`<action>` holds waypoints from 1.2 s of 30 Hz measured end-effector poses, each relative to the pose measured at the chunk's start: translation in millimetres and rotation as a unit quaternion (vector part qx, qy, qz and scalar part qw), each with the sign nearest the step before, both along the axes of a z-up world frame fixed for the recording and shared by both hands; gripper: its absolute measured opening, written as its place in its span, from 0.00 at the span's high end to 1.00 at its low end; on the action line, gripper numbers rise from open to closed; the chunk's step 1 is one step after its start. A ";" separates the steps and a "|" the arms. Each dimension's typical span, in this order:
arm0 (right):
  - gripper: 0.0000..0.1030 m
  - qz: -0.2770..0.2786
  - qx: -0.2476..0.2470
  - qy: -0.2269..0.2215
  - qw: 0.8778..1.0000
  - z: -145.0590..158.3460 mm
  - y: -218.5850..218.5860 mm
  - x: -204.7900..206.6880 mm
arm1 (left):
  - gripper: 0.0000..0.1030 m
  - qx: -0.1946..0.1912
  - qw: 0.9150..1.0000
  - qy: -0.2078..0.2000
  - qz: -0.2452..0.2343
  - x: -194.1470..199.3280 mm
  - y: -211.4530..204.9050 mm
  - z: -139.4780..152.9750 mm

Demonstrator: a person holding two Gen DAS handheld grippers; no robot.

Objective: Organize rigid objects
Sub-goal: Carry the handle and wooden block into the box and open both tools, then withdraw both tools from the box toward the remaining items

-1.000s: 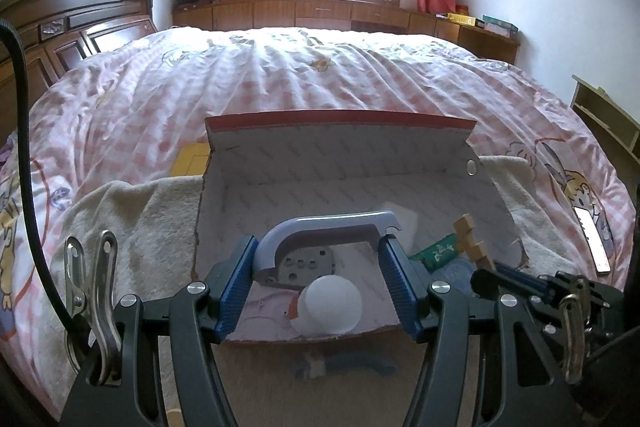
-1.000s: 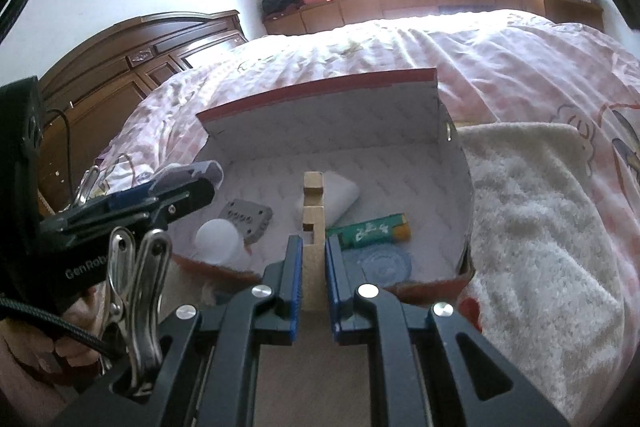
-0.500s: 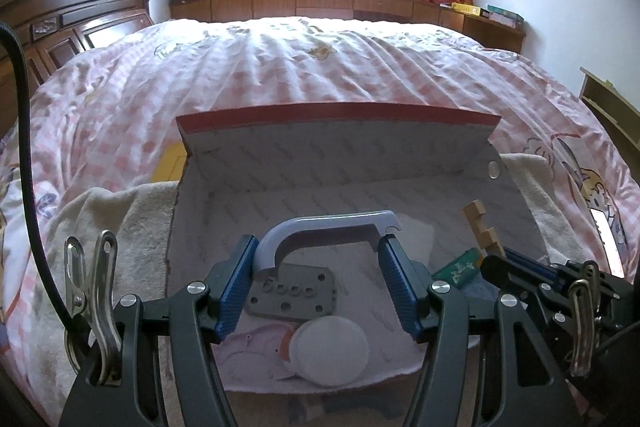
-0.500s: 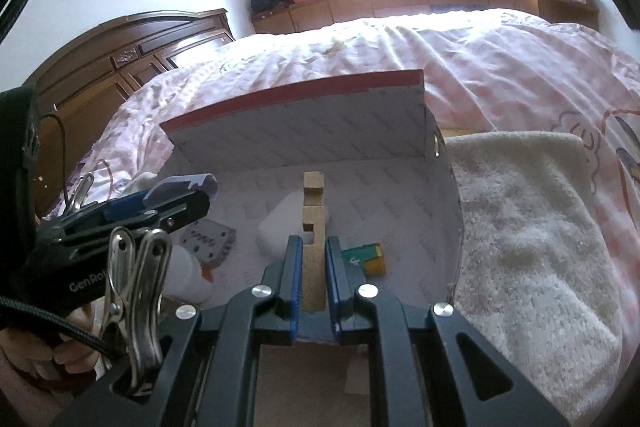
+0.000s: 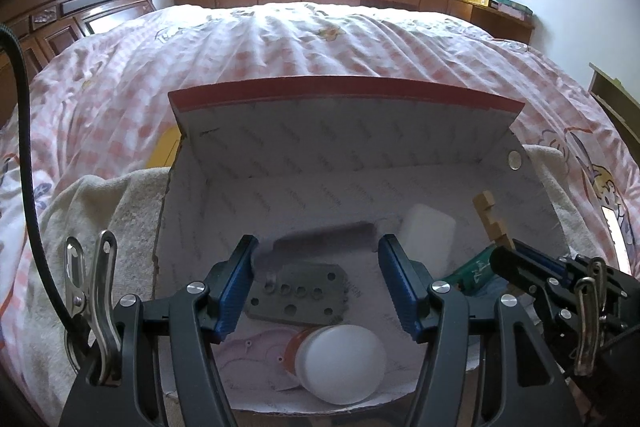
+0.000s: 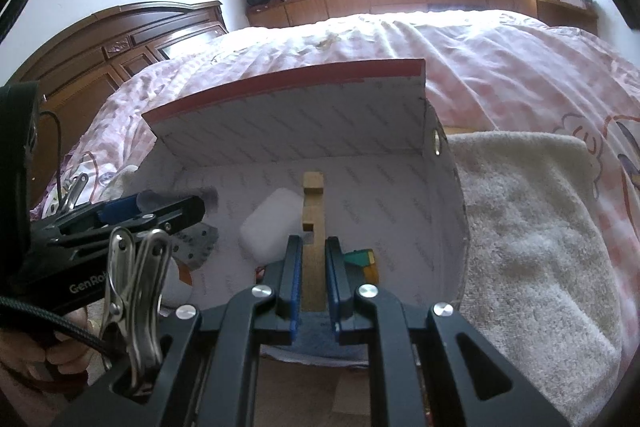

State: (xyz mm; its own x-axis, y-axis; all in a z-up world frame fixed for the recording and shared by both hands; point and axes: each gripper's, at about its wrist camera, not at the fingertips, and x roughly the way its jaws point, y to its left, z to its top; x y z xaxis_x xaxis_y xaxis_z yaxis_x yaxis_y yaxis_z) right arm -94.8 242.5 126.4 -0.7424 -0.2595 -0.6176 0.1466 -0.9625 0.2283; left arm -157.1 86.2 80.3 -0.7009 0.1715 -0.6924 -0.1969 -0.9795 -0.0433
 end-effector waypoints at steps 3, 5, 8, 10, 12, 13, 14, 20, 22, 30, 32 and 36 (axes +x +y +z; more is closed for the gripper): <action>0.89 -0.003 0.000 -0.001 1.000 -0.3 1.0 0.1 | 0.39 -0.004 1.000 0.000 0.002 0.1 0.9 -0.3; 0.89 -0.003 -0.001 -0.001 1.000 -0.3 1.6 0.5 | 0.39 -0.007 1.000 0.002 0.002 0.4 1.8 0.2; 0.89 -0.005 -0.007 -0.001 1.000 -0.2 3.3 0.8 | 0.39 -0.011 1.000 0.003 0.005 -0.1 2.3 0.3; 0.89 -0.007 -0.011 -0.001 1.000 0.1 4.5 1.2 | 0.38 -0.012 1.000 0.004 0.007 -0.3 2.4 0.3; 0.88 -0.009 -0.012 -0.003 1.000 0.0 4.6 1.3 | 0.37 -0.013 1.000 0.004 0.008 -0.1 1.9 0.1; 0.88 -0.009 -0.012 -0.004 1.000 0.1 4.6 1.4 | 0.37 -0.013 1.000 0.004 0.007 0.2 1.8 0.0; 0.87 -0.009 -0.013 -0.004 1.000 0.2 4.6 1.5 | 0.37 -0.012 1.000 0.004 0.007 0.2 1.8 0.1; 0.80 -0.004 -0.015 -0.002 1.000 1.5 1.6 4.8 | 0.37 -0.013 1.000 0.006 0.005 2.9 1.1 1.1; 0.80 -0.004 -0.015 -0.003 1.000 2.0 0.8 5.4 | 0.37 -0.013 1.000 0.007 0.006 3.8 0.8 1.5; 0.74 -0.011 -0.021 -0.004 1.000 5.0 -0.9 10.7 | 0.37 -0.010 1.000 0.011 0.006 13.6 -4.3 7.1; 0.74 -0.010 -0.019 -0.004 1.000 5.8 -2.9 12.9 | 0.37 -0.008 1.000 0.013 0.007 16.6 -6.1 8.4; 0.74 -0.010 -0.018 -0.002 1.000 7.4 -6.0 18.6 | 0.37 -0.007 1.000 0.015 0.007 22.9 -8.1 10.3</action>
State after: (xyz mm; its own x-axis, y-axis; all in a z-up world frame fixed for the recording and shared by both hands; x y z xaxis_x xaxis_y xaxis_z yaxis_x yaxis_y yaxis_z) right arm -76.1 236.4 133.8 -0.7452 -0.2667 -0.6112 0.1267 -0.9565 0.2628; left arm -134.1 78.1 90.5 -0.7239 0.1519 -0.6730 -0.1837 -0.9827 -0.0243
